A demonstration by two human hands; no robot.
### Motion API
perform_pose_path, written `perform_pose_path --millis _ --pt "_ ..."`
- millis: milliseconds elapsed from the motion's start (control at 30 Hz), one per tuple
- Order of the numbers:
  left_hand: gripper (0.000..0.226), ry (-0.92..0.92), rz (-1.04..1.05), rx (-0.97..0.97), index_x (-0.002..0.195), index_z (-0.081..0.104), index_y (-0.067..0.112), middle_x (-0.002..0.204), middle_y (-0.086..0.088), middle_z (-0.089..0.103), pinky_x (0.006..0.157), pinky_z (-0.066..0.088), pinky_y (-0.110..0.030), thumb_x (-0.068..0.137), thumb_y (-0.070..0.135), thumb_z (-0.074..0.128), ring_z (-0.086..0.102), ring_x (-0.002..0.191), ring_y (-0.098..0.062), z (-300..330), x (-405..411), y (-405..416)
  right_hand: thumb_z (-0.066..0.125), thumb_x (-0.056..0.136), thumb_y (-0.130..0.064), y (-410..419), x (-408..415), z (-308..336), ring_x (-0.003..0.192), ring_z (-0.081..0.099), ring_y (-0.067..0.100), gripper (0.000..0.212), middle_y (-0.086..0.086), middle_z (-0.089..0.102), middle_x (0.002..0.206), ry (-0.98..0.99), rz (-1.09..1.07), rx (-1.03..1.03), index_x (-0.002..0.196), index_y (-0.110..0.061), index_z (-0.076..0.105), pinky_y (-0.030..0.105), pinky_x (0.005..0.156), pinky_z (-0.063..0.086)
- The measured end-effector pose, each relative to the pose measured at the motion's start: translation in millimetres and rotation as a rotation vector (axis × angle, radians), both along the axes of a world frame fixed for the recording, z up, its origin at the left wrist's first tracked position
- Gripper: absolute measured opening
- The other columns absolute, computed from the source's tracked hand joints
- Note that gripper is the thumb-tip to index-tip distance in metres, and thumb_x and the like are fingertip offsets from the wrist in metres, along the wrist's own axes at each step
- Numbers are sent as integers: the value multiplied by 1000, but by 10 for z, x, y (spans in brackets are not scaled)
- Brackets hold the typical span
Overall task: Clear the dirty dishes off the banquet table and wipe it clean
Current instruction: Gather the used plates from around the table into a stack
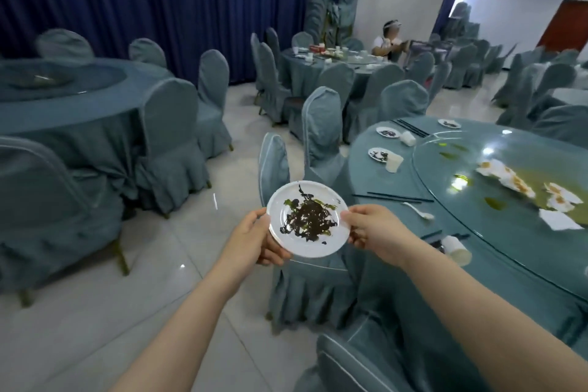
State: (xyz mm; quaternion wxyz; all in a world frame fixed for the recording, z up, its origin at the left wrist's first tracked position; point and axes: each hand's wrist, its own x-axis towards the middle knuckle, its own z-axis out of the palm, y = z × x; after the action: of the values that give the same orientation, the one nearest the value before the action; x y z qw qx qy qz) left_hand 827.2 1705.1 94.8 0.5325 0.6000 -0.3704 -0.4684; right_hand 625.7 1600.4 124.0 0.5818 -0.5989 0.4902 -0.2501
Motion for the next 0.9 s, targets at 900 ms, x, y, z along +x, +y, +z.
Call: perform_pose_path --millis 900 --pt "31 -183 372 22 121 47 20 60 -11 70 48 44 -22 93 6 46 62 46 -15 -132 4577 -2919 57 90 -25 -3404 4412 -429 72 66 14 17 3 74 90 -16 -6 29 96 -15 68 25 66 49"
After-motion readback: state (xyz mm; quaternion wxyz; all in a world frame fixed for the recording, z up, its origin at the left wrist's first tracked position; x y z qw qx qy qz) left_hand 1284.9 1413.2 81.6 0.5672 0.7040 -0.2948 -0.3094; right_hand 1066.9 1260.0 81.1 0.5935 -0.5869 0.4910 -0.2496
